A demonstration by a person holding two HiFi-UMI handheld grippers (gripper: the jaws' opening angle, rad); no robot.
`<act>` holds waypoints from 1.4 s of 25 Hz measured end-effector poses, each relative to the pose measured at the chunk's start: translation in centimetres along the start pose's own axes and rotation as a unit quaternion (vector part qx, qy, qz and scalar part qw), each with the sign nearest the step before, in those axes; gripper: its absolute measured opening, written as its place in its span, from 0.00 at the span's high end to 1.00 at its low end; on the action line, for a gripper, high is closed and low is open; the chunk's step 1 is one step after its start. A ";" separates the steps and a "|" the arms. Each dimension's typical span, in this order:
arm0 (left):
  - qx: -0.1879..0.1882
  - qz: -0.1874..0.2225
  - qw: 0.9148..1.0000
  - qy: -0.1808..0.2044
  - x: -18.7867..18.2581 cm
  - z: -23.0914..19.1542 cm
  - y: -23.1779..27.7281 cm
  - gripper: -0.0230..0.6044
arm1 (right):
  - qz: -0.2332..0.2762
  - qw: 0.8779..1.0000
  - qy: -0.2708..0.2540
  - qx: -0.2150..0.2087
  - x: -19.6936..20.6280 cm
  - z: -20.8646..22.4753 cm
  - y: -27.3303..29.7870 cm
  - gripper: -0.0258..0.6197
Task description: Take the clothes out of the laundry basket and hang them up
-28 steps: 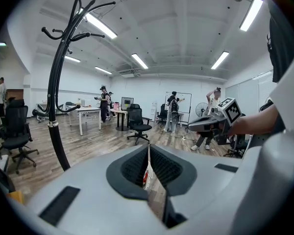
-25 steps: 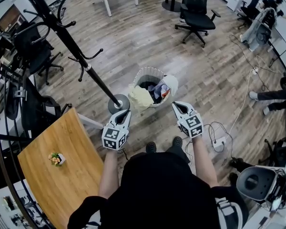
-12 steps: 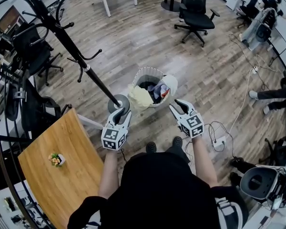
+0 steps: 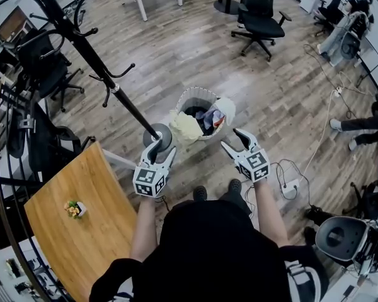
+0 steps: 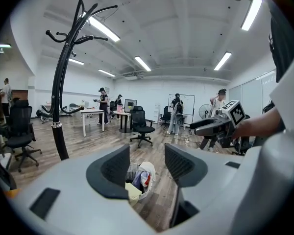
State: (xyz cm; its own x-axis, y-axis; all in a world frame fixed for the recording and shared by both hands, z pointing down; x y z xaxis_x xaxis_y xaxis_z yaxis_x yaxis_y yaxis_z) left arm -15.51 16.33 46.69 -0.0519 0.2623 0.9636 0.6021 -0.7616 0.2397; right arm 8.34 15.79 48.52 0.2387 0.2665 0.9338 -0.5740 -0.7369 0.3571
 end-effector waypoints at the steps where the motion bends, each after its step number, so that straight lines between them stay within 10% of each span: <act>1: 0.000 -0.001 1.000 0.001 0.0 0.0 0.0 0.61 | 0.000 1.000 0.001 -0.001 0.1 0.0 0.0 0.53; 35: -0.043 -0.088 0.995 -0.031 2.8 -4.4 6.8 0.61 | -0.076 0.993 0.055 -0.074 5.3 5.6 7.7 0.57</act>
State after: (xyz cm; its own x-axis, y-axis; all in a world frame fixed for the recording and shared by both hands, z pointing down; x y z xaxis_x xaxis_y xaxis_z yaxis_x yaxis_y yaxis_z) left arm -15.07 9.27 51.56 -0.0995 0.4293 0.8977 0.5168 -0.7486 0.4153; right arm 9.55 8.05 56.14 0.2489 0.4405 0.8626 -0.6484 -0.5858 0.4862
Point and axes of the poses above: the fingertips, and each gripper's own axes: y forward along the fingers, z to its right, x out of its underside, the point moved 2 cm from there along -y, backward along the fingers
